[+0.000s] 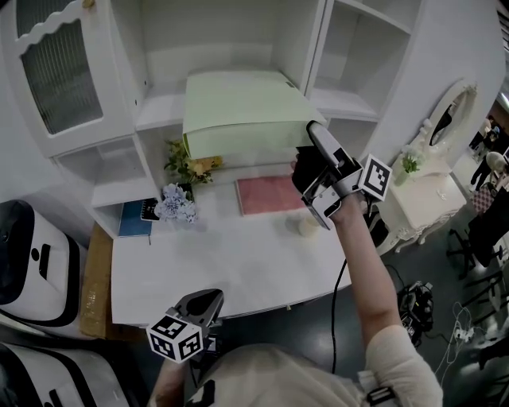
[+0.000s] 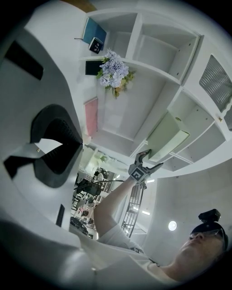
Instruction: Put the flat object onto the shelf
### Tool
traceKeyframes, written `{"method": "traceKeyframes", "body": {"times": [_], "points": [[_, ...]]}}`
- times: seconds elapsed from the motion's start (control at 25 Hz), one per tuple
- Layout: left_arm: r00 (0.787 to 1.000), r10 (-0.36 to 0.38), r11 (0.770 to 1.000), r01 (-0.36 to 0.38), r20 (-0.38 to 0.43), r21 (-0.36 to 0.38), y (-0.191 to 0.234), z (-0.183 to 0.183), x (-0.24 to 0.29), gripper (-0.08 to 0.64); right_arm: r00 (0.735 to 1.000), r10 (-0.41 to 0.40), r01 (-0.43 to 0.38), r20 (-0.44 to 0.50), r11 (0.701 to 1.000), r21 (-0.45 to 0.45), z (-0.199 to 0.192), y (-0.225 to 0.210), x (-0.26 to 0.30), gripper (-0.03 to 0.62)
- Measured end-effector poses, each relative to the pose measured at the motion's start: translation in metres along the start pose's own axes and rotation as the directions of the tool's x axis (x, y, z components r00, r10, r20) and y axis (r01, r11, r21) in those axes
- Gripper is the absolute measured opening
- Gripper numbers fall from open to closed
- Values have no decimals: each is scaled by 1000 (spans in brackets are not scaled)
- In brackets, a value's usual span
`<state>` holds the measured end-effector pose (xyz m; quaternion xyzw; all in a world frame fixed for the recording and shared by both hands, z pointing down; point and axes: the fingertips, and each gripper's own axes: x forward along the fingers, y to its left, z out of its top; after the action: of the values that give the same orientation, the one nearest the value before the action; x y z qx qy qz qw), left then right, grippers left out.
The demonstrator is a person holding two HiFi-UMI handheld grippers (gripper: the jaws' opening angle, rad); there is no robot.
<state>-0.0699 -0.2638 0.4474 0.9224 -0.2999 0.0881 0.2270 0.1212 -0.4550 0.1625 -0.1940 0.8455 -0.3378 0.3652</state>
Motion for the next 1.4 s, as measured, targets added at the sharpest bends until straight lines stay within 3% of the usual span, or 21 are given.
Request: {"method": "traceKeyframes", "body": {"times": [0.2, 0.4, 0.68, 1.04, 1.4], "points": [[1000, 3, 1000, -3, -10, 8, 3, -3, -2, 14, 998, -45, 38, -45, 989, -144, -6, -7, 2, 402], [1000, -1, 1000, 1, -6, 6, 2, -2, 1, 12, 996, -83, 79, -14, 984, -160, -2, -19, -1, 401], [1000, -17, 1000, 17, -12, 2, 4, -2, 6, 13, 985, -170, 165, 1, 955, -247, 0, -31, 4, 400], [1000, -28, 1000, 28, -8, 5, 0, 3, 9, 13, 979, -196, 205, 65, 959, -197, 6, -29, 3, 400], [1000, -14, 1000, 14, 1, -7, 14, 4, -1, 13, 957, -256, 285, 137, 918, -276, 7, -38, 13, 400]]}}
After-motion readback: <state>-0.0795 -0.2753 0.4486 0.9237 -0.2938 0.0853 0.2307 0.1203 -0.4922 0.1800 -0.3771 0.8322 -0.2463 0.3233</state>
